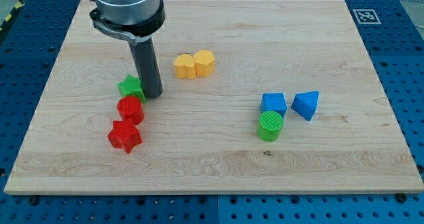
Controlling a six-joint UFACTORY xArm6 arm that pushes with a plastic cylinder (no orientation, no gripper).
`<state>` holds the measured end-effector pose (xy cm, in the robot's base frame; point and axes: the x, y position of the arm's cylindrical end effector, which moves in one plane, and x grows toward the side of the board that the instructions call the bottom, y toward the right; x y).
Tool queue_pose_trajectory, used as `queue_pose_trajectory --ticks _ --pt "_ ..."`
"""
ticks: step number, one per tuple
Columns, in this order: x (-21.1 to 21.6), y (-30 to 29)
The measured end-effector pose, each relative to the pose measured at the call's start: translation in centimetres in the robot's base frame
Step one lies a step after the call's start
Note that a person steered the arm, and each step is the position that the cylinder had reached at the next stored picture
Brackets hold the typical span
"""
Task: Put the green circle above the green star
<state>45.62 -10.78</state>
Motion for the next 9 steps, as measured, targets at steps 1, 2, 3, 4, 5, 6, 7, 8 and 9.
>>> queue_pose_trajectory --ticks 1,2,3,4,5,6,7,8,9 --pt "-0.5 0.0" --pt "-2.2 0.4" --pt "-1.8 4.5" --pt "0.9 8.3" --pt "4.8 11.7" --pt "9.2 14.8" --pt "12.6 18.7" --pt "12.0 22.2" --pt "9.2 22.7"
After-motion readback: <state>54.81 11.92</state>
